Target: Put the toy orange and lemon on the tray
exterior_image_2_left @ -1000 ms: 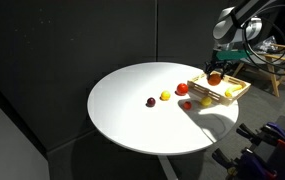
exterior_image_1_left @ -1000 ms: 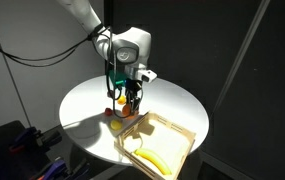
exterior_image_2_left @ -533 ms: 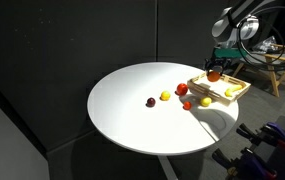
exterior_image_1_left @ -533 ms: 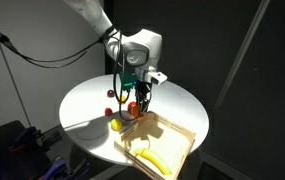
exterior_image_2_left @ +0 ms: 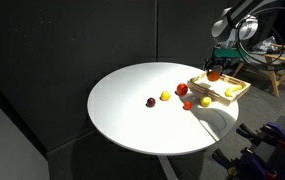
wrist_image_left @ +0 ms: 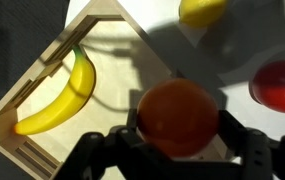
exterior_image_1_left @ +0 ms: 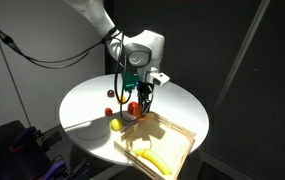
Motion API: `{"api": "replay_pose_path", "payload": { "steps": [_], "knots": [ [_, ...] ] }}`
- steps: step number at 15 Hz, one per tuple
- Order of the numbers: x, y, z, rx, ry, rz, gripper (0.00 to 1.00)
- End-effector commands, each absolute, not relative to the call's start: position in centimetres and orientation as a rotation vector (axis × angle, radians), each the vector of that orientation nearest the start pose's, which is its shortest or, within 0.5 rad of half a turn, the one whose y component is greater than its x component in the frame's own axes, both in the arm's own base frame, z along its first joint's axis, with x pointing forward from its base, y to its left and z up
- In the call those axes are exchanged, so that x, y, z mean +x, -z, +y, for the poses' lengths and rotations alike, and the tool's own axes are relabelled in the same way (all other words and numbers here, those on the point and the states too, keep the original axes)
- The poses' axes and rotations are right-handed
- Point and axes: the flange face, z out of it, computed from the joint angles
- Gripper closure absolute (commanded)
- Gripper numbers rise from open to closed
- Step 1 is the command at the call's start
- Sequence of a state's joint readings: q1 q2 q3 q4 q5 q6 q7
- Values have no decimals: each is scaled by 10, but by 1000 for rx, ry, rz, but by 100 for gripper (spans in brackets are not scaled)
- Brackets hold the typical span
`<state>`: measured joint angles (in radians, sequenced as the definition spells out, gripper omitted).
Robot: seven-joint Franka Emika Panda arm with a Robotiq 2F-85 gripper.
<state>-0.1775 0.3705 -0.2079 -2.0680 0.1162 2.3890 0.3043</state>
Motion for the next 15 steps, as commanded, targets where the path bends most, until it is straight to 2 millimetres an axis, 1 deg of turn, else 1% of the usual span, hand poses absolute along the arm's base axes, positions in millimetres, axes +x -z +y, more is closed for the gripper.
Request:
{"api": "replay_pose_path", "payload": {
  "steps": [1,8,9,12,15],
  "knots": [
    [544,-251,-218,-2911,-63,1169,21],
    [544,-251,-218,-2911,-63,1169,21],
    [544,-251,-218,-2911,-63,1169,46],
    [549,-256,-225,-2898,-40,1193,46],
    [554,-262,-238,-2884,-11,1224,46]
  ]
}}
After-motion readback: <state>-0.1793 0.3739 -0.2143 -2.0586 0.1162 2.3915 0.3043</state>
